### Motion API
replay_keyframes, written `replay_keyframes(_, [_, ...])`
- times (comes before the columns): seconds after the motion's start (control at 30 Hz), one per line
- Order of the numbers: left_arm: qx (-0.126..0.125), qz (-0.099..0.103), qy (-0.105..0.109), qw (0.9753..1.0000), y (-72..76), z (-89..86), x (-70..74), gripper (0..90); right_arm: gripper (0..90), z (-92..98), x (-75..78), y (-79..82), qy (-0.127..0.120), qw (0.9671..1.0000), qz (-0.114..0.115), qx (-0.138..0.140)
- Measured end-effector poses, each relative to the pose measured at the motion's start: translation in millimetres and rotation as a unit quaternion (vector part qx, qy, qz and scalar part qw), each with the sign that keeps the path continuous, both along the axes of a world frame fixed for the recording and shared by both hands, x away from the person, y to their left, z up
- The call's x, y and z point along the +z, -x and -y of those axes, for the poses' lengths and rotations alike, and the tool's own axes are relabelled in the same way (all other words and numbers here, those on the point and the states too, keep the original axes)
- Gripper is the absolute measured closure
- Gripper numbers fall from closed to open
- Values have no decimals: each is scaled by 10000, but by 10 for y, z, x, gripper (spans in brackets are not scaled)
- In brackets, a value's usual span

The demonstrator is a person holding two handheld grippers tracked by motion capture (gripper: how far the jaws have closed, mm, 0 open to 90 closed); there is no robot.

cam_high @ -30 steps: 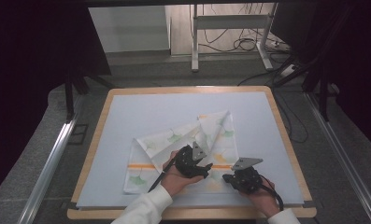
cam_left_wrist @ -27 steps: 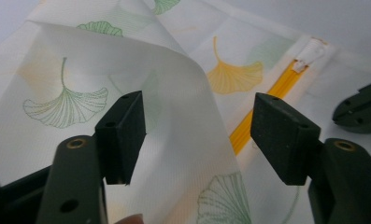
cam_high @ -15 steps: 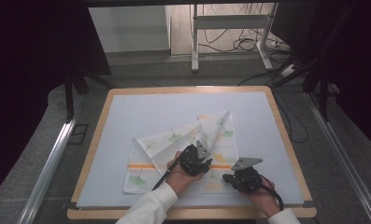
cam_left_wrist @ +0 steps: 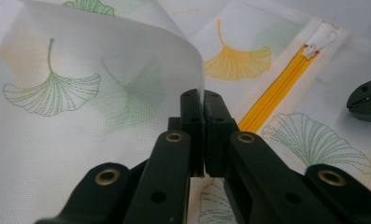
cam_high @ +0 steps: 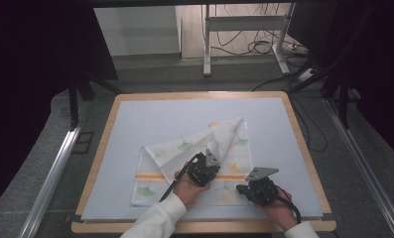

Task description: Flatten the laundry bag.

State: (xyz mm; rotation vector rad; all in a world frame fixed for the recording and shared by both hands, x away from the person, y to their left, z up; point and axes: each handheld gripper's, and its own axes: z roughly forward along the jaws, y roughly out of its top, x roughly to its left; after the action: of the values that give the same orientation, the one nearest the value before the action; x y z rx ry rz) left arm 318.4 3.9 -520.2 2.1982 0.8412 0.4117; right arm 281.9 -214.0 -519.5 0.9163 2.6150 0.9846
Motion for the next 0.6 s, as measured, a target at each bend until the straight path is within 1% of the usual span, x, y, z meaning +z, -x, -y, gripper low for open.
replay_keyframes(0.1, [-41,15,19,10000,1,-22,24,896,892,2,0,0,-4,10000,-2,-2])
replay_keyframes(0.27, [-34,71,29,10000,-5,-59,52,896,892,2,1,0,3,10000,-2,-2])
replay_keyframes(0.43, [1,71,23,10000,-23,-116,75,897,891,3,1,-2,1,10000,-3,-3])
replay_keyframes(0.47, [14,80,49,10000,-26,-123,75,897,891,4,1,-2,2,10000,-4,-7])
replay_keyframes(0.6, [8,117,-11,9999,-53,-176,82,897,891,3,1,-4,2,10000,-6,-8])
